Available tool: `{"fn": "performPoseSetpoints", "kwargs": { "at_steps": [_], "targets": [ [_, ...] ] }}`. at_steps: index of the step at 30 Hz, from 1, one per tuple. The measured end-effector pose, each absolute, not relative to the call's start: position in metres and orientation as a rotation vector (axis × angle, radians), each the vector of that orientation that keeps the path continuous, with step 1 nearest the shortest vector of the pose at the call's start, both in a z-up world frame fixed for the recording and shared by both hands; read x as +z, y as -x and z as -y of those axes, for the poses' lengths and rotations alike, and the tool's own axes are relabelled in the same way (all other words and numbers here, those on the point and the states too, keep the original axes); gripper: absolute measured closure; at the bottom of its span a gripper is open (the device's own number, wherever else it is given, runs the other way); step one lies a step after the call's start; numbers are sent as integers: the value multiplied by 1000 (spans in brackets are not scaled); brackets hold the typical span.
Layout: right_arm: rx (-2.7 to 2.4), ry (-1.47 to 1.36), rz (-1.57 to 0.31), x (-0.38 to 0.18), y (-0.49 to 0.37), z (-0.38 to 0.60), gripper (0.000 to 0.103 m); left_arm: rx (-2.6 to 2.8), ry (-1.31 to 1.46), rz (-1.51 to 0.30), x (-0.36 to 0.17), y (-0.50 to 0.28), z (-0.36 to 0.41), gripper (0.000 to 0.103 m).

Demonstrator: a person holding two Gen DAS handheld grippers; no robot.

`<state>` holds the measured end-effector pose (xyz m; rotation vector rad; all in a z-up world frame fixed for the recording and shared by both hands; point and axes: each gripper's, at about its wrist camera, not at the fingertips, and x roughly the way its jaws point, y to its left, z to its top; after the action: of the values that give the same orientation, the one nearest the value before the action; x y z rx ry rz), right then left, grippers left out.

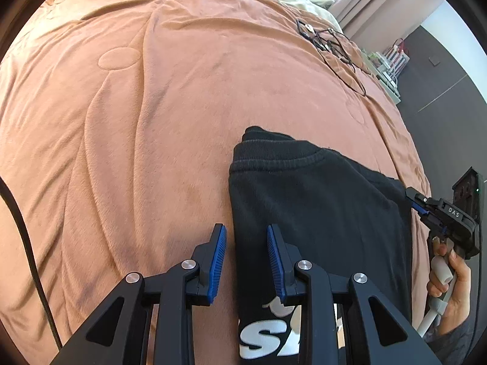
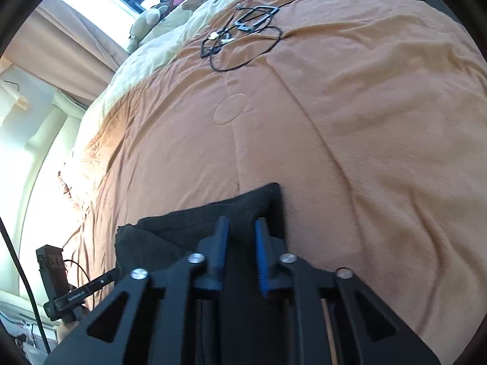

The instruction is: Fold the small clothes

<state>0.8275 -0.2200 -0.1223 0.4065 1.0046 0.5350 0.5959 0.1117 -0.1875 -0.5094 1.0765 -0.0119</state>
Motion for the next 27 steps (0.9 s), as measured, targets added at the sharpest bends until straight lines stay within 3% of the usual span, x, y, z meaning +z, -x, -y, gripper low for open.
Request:
{"fn": "performPoseSetpoints", "kwargs": {
  "at_steps": [1, 7, 13, 15, 16, 17, 27],
  "targets": [
    [543, -404, -999, -120, -829, 219, 103, -15, 508, -1075, -188, -597, -111, 73],
    [504, -356, -858, -92, -815, 227, 103, -12, 488, -1072, -185, -604, -109, 73],
    [431, -173, -981, -105, -809, 211, 103, -12, 482, -1071, -182, -606, -113, 73],
    [445, -153, -986, -106, -804, 209, 79, -20, 497, -1072, -182, -604, -115, 73],
    [456, -159, -991, -108, -801, 211, 34, -28, 505, -1073, -182, -604, -116, 73],
    [475, -177, -989, -108, -799, 213, 9, -35, 510, -1075, -181, -603, -117, 73],
    [655, -344, -1042, -125, -807, 245, 9, -95, 565, -1092, -184, -599, -125, 73]
  ]
}}
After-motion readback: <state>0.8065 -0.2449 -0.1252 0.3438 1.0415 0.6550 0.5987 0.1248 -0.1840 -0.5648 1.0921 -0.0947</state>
